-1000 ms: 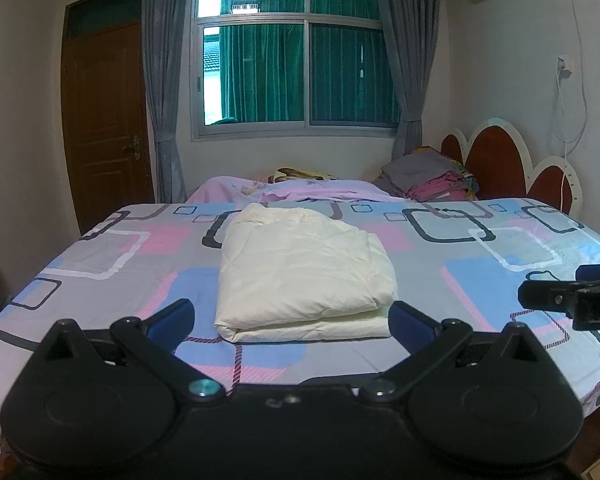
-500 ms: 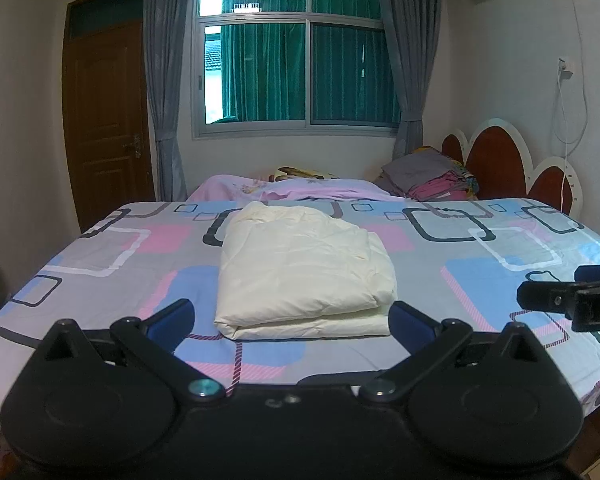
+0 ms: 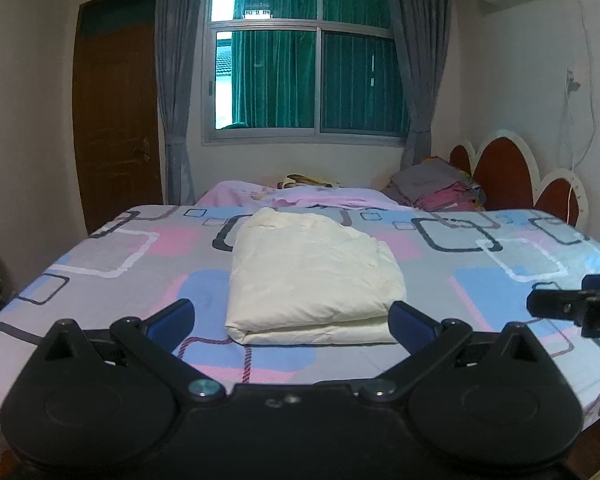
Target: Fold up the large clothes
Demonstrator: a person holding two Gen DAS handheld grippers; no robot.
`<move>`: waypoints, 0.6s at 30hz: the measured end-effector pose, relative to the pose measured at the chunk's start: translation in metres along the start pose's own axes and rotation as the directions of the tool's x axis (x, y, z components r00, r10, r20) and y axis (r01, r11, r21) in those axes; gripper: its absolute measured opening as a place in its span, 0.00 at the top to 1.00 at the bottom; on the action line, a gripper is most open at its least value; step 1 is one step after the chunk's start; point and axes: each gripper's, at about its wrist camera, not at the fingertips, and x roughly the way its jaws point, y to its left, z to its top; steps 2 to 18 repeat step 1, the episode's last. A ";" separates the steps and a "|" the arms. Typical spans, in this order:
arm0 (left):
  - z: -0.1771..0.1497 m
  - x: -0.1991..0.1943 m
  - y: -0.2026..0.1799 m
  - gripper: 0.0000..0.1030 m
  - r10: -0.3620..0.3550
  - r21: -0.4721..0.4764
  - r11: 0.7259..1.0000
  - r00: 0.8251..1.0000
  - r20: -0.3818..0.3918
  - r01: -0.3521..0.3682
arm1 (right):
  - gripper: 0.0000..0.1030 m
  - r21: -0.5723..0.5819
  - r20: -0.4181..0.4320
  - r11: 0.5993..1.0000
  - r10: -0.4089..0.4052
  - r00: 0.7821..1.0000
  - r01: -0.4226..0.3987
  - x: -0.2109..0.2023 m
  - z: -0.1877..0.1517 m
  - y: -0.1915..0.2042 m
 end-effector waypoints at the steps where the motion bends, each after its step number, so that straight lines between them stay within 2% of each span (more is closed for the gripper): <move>1: 0.000 0.001 0.000 0.00 -0.003 0.001 1.000 1.000 -0.005 0.003 | 0.00 0.000 0.000 1.000 0.002 1.000 -0.002 0.000 0.000 0.000; 18: 0.000 0.001 0.000 0.00 -0.003 0.001 1.000 1.000 -0.005 0.003 | 0.00 0.000 0.000 1.000 0.002 1.000 -0.002 0.000 0.000 0.000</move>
